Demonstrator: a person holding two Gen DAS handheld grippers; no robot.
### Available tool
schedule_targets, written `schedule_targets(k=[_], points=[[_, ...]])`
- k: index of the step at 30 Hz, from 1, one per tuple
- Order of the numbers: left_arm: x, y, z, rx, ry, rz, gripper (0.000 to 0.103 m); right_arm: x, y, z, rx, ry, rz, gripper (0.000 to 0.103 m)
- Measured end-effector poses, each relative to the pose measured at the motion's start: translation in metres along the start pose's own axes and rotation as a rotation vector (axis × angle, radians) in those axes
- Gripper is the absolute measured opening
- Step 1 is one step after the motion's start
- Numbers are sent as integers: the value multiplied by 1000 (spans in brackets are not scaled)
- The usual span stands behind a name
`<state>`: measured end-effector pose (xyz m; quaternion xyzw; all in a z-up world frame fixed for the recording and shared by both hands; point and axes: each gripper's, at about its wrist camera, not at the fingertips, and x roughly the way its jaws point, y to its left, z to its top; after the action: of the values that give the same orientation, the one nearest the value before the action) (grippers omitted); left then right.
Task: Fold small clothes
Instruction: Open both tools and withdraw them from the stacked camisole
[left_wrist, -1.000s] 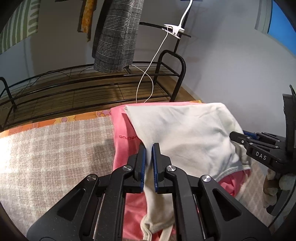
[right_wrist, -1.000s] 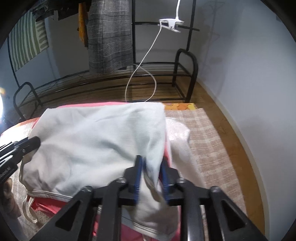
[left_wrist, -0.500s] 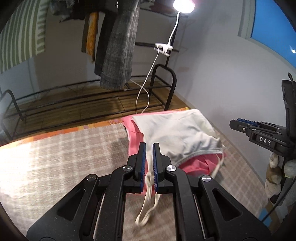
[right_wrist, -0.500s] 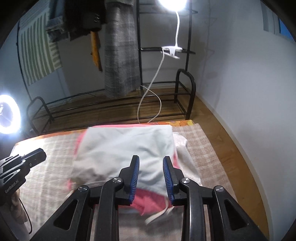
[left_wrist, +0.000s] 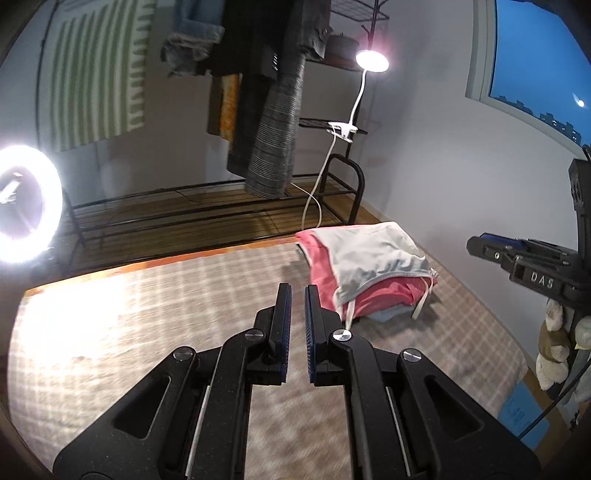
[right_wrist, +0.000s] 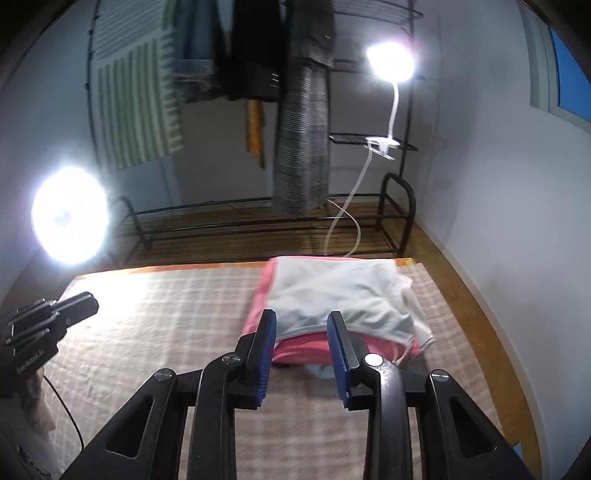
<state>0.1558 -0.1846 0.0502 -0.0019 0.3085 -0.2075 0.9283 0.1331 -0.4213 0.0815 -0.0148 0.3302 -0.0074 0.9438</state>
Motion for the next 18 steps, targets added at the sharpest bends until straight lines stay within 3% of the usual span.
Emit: schedule_targets(k=[8,16,17,18], points=[[-61,27,-37,2,-30,23,5,-41,61,-41,-11,-27,75,31],[-83,42,-78,-2,-21,41,5,-57,94,-75,-4,-59,70,33],[-83,43,-84,-1,-18,43,8,-57,98,-80,-2,-63,63,34],[-83,44,-89,-3,-15,44,20,-56,100,-84,2,-63,63,36]])
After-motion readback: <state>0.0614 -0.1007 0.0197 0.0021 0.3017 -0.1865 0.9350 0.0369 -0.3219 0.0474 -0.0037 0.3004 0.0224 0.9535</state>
